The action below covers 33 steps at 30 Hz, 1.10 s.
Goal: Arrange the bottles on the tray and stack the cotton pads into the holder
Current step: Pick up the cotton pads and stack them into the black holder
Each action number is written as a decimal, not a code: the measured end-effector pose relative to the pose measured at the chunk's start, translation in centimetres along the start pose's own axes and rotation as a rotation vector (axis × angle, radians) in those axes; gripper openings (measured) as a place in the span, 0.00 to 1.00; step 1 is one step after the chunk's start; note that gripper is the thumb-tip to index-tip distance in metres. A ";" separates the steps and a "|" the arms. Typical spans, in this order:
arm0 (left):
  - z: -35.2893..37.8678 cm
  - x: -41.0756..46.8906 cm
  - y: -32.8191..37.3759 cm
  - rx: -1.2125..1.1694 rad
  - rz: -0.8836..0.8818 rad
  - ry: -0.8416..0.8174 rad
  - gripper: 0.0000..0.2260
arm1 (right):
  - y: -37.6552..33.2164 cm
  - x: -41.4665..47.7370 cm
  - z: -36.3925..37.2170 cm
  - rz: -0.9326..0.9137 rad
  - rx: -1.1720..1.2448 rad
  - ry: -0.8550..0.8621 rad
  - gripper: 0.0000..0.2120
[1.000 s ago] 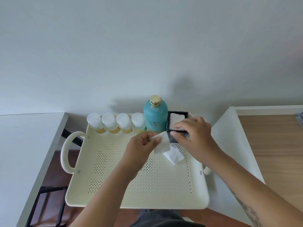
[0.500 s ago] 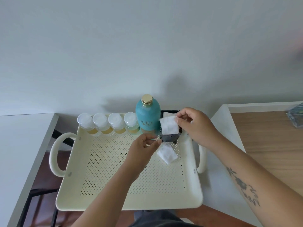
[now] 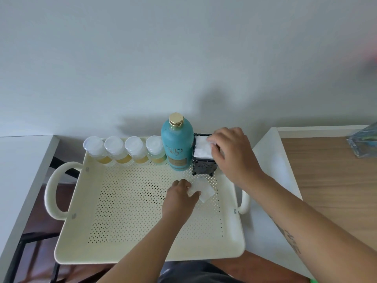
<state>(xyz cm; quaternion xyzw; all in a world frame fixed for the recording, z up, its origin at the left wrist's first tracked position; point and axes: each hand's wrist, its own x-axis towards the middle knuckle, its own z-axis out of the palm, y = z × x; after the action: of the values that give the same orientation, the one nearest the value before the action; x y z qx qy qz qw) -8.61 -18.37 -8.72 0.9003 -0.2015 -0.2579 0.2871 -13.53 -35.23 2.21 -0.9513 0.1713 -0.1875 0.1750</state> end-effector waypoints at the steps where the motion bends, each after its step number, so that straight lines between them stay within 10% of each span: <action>1: 0.2 0.0 0.2 0.016 -0.005 0.001 0.16 | -0.1 -0.3 0.1 -0.054 -0.015 -0.019 0.08; 12: 0.0 0.0 0.0 0.112 0.004 -0.007 0.05 | 0.7 -1.1 0.8 -0.256 -0.331 -0.264 0.19; 22: 0.3 -0.2 0.3 -0.037 -0.007 0.032 0.16 | 1.1 -1.4 1.0 -0.287 -0.249 -0.177 0.15; 33: 0.3 -0.2 0.3 -0.141 -0.006 0.050 0.04 | 1.3 -1.4 1.7 -0.310 -0.228 -0.151 0.16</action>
<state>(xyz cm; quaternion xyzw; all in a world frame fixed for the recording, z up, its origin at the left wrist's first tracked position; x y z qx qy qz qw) -9.01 -18.59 -8.63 0.8847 -0.1727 -0.2497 0.3538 -14.41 -35.36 -0.19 -0.9912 0.0294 -0.1196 0.0478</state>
